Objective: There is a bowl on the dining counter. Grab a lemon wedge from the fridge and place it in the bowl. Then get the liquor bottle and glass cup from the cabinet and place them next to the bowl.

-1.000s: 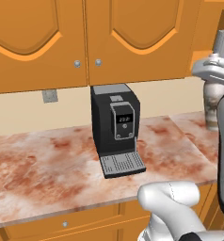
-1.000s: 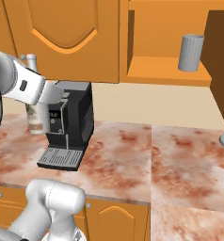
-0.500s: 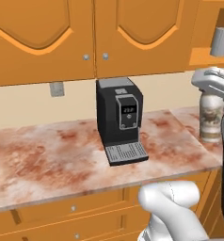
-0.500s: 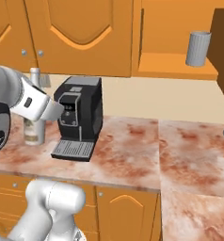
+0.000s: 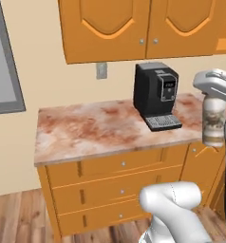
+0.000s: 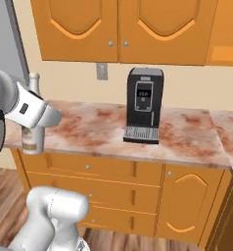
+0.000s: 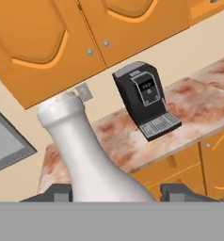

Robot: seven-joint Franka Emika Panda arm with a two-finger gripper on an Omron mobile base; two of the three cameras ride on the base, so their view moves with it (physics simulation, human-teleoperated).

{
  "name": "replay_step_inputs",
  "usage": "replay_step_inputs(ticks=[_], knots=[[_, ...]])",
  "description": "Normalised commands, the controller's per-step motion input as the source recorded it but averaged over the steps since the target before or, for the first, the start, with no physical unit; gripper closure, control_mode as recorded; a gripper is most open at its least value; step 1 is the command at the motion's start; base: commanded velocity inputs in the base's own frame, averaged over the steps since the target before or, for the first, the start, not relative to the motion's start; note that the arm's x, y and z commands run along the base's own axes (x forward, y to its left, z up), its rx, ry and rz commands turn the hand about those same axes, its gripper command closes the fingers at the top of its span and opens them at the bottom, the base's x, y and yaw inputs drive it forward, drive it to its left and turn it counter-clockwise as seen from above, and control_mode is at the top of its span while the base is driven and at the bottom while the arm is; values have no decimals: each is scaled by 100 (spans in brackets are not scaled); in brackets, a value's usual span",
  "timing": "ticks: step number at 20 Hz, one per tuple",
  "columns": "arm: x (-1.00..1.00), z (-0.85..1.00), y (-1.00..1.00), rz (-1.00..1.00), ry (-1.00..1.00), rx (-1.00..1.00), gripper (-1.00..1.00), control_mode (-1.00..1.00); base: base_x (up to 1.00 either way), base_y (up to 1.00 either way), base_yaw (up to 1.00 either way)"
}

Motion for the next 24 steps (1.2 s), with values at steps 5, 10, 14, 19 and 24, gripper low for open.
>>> replay_step_inputs(ticks=[5, 10, 14, 19, 24], knots=[[0, 0, 0, 0, 0, 0, 100, 100, -95, 16, -44], [0, 0, 0, 0, 0, 0, 100, 100, -53, 0, -84], [0, 0, 0, 0, 0, 0, 100, 100, -34, -1, -89], [0, 0, 0, 0, 0, 0, 100, 100, -33, -1, -89], [0, 0, 0, 0, 0, 0, 100, 100, -30, -7, -89]])
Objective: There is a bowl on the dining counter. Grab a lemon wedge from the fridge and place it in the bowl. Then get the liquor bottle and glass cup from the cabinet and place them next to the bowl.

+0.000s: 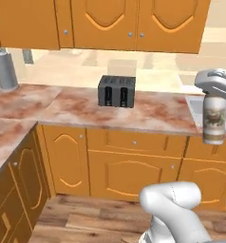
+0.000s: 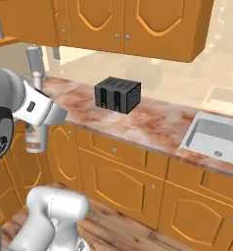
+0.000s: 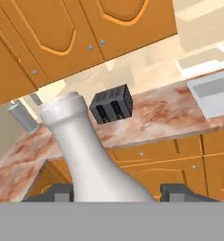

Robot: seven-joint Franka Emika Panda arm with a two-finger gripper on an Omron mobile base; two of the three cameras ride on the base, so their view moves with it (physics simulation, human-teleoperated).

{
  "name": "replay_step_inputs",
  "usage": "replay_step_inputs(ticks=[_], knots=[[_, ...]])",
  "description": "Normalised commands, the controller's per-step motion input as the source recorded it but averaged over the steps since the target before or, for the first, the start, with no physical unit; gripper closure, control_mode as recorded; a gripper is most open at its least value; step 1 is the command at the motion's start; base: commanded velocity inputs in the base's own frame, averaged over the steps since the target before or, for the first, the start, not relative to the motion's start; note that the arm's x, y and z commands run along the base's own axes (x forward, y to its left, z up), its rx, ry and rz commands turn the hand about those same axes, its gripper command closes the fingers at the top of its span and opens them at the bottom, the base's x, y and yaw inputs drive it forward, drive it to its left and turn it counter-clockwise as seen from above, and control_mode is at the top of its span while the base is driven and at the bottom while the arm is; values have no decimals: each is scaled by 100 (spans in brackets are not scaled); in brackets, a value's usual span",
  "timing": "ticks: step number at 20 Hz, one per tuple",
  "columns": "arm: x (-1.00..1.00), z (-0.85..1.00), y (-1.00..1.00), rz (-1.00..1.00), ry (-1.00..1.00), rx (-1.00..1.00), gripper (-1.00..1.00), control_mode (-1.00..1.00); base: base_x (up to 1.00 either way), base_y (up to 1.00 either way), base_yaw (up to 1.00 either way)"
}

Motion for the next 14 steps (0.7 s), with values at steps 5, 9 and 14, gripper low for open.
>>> replay_step_inputs(ticks=[5, 9, 14], knots=[[0, 0, 0, 0, 0, 0, 100, 100, -28, -20, -86], [0, 0, 0, 0, 0, 0, 100, 100, -24, -29, -85], [0, 0, 0, 0, 0, 0, 100, 100, -21, -35, -84]])
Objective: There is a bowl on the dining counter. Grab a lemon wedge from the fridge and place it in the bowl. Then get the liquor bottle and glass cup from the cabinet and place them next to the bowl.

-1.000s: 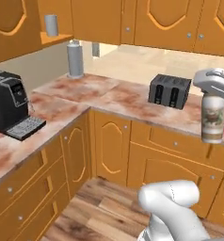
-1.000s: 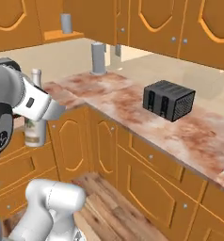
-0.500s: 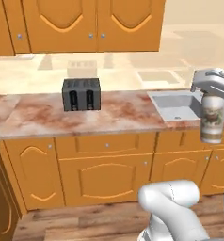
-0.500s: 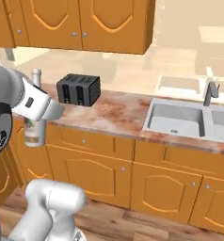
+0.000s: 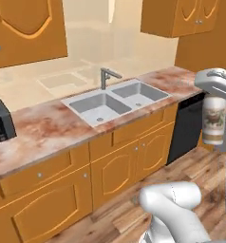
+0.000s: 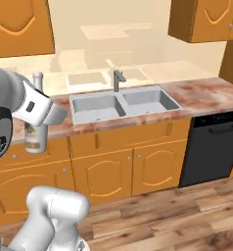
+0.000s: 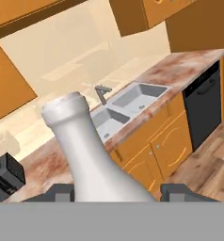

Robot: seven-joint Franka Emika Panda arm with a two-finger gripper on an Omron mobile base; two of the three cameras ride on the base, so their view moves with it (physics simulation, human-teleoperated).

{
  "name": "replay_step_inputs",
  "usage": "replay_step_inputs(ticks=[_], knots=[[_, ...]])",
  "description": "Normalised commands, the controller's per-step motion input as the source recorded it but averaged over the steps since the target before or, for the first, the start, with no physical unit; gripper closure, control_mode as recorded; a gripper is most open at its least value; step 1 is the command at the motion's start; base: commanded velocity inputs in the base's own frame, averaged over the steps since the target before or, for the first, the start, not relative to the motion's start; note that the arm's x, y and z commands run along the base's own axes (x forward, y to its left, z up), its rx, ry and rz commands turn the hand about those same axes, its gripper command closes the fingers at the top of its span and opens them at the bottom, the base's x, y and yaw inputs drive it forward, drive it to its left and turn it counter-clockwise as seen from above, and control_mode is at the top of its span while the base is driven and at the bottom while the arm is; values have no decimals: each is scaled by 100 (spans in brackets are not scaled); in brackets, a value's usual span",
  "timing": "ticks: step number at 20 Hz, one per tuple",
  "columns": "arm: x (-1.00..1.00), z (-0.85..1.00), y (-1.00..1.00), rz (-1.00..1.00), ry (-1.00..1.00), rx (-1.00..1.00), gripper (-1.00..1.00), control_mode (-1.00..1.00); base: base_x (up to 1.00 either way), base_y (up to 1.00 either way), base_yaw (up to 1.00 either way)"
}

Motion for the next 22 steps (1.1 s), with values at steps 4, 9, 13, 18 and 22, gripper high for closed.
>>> replay_step_inputs(ticks=[4, 9, 13, 18, 22], knots=[[0, 0, 0, 0, 0, 0, 100, 100, -11, -43, -83], [0, 0, 0, 0, 0, 0, 100, 100, -1, -51, -82], [0, 0, 0, 0, 0, 0, 100, 100, 0, -56, -82], [0, 0, 0, 0, 0, 0, 100, 100, 18, -33, -77], [0, 0, 0, 0, 0, 0, 100, 100, 66, -1, -59]])
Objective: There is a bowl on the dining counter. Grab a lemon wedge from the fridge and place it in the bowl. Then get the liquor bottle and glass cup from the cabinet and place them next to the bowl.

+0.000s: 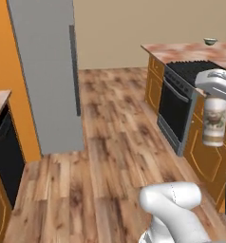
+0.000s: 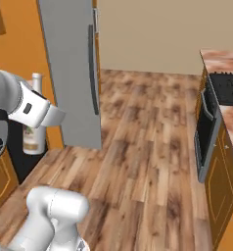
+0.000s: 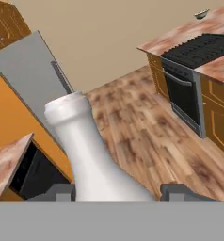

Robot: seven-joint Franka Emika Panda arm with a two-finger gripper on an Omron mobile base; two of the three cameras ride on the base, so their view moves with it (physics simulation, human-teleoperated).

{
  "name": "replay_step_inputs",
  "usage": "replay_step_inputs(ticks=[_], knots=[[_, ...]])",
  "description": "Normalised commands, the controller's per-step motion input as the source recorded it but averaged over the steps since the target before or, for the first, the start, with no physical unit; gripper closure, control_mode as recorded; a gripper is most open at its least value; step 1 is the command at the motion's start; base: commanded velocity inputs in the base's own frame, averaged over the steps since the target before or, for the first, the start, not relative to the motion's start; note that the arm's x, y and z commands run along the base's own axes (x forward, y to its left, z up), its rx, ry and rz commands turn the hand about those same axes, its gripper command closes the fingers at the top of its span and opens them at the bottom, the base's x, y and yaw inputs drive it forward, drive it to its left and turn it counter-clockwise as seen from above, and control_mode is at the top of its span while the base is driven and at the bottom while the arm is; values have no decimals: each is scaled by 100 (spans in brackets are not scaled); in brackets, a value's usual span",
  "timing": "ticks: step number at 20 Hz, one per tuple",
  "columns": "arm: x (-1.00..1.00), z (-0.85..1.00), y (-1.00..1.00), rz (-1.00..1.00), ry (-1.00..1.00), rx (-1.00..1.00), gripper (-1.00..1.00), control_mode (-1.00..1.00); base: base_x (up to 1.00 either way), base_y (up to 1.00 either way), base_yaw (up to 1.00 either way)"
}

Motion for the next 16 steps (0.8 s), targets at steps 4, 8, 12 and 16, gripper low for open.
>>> replay_step_inputs(ticks=[4, 8, 12, 16], knots=[[0, 0, 0, 0, 0, 0, 100, 100, 96, 0, -36], [0, 0, 0, 0, 0, 0, 100, 100, 100, 0, -6], [0, 0, 0, 0, 0, 0, 100, 100, 100, -11, 3], [0, 0, 0, 0, 0, 0, 100, 100, 100, -29, 18]])
